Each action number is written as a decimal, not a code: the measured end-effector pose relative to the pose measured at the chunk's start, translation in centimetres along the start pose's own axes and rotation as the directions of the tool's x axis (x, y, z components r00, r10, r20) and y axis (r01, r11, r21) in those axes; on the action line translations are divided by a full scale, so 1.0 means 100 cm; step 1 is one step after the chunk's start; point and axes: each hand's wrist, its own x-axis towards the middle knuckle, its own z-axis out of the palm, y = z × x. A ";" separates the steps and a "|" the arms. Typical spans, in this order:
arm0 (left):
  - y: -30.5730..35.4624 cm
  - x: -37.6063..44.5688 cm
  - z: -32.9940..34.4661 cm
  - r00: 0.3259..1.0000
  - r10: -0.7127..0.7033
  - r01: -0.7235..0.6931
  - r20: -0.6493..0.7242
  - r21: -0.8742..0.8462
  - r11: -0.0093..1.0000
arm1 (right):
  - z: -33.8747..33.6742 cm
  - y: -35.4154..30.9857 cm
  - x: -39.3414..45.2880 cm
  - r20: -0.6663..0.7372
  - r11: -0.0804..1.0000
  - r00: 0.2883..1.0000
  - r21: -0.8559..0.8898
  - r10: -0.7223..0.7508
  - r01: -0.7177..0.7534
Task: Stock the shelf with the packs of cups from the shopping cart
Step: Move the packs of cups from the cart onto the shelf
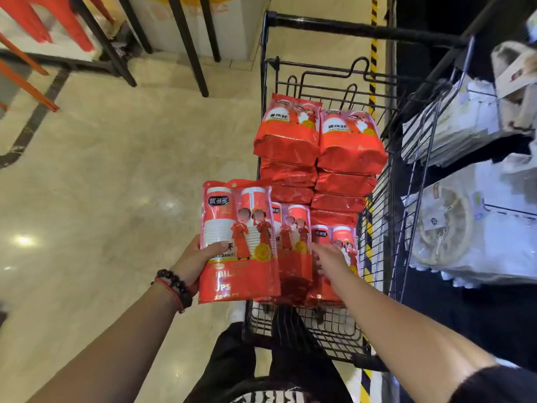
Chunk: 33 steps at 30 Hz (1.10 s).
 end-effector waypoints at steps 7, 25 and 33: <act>-0.003 -0.005 -0.013 1.000 -0.006 0.006 -0.015 0.047 0.999 | 0.029 -0.006 0.016 0.050 0.986 0.998 -0.167 0.028 -0.020; 0.003 -0.013 -0.024 0.997 -0.023 0.032 -0.078 0.109 0.993 | 0.023 -0.017 0.011 0.150 0.995 0.983 -0.032 0.103 -0.099; 0.005 -0.009 -0.004 0.999 -0.025 0.031 -0.049 0.129 0.991 | -0.011 0.000 -0.014 0.021 0.993 0.993 -0.015 -0.115 0.115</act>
